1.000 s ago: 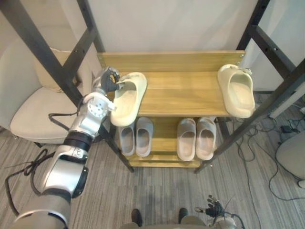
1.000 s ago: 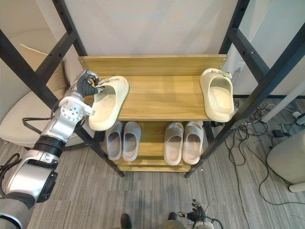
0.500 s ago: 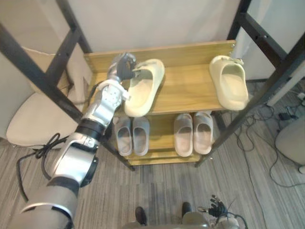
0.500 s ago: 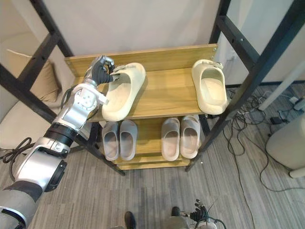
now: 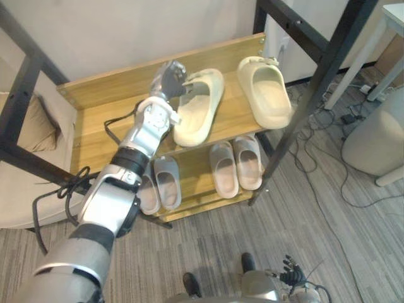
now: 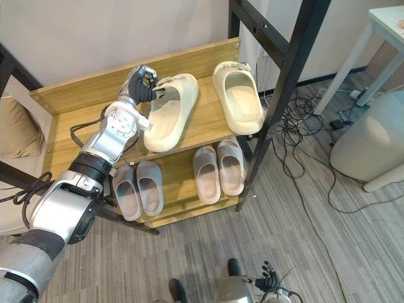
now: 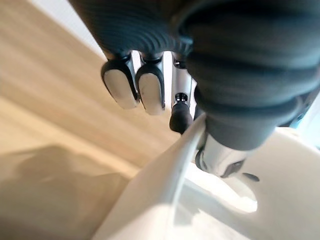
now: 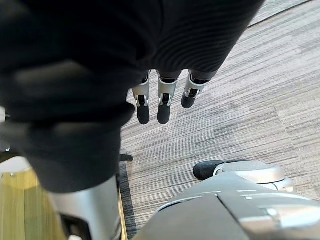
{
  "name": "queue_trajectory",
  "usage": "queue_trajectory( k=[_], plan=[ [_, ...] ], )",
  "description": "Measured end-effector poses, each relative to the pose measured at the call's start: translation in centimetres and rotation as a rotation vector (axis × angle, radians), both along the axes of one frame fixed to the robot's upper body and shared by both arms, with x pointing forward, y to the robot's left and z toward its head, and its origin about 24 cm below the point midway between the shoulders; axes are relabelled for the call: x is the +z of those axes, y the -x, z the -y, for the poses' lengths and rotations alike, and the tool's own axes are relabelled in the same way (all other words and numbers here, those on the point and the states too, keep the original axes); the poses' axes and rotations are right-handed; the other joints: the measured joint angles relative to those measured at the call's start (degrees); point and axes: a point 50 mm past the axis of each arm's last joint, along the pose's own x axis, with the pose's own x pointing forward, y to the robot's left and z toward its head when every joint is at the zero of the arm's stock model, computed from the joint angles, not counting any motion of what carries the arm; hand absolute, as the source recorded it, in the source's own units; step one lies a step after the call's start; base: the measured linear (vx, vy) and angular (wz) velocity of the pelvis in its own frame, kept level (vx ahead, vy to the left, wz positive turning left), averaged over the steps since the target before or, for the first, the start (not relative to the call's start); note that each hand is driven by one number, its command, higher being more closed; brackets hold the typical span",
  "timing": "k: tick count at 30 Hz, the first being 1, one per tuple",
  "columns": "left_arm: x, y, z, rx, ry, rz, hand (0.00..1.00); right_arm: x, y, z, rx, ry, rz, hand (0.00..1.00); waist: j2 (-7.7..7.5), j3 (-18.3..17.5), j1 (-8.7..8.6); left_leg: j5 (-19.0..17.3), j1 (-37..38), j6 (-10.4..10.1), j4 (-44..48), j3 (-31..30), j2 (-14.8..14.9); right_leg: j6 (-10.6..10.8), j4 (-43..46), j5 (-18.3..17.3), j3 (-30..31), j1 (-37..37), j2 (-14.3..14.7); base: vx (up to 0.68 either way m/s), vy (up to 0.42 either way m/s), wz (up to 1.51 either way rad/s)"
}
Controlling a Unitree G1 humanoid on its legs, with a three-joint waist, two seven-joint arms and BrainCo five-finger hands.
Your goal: Organize the slippers on the shoe rack
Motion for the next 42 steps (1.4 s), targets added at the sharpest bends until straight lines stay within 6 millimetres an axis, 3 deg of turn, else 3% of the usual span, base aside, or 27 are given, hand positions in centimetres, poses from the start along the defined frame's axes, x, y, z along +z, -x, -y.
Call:
queue_trajectory(
  k=[12,26,32,42],
  plan=[
    [0.3,0.0,-0.1,0.018,0.065,0.016,0.0,0.0,0.5,0.3,-0.043,0.0,0.007,0.0,0.44,1.19,-0.08,-0.15,-0.09,-0.22,-0.02,0.22,0.47,-0.02,-0.08,0.39,-0.07,-0.26,0.41,-0.03,-0.008,-0.02],
    [0.9,0.3,2.0,-0.044,0.199,0.04,0.0,0.0,0.5,0.4,-0.042,0.001,0.005,0.0,0.44,1.18,0.15,0.24,-0.4,-0.06,-0.01,-2.95,0.25,-0.03,-0.37,0.37,-2.97,1.27,0.04,-0.02,-0.01,0.11],
    [1.9,1.1,2.4,-0.09,0.268,0.107,0.0,0.0,0.5,0.3,-0.014,0.008,-0.002,0.0,0.4,1.16,1.14,0.56,-0.17,-0.03,-0.02,-4.13,0.24,-0.03,-0.54,0.38,-3.99,2.18,0.0,-0.03,-0.006,0.09],
    [0.5,2.9,1.5,-0.149,0.454,0.126,0.0,-0.2,0.5,0.2,0.021,0.011,-0.031,0.0,-0.32,0.83,2.78,0.92,-0.15,-0.11,-0.03,-6.92,0.2,-0.03,-1.65,0.37,-6.75,4.32,-0.02,-0.01,-0.008,0.14]
  ],
)
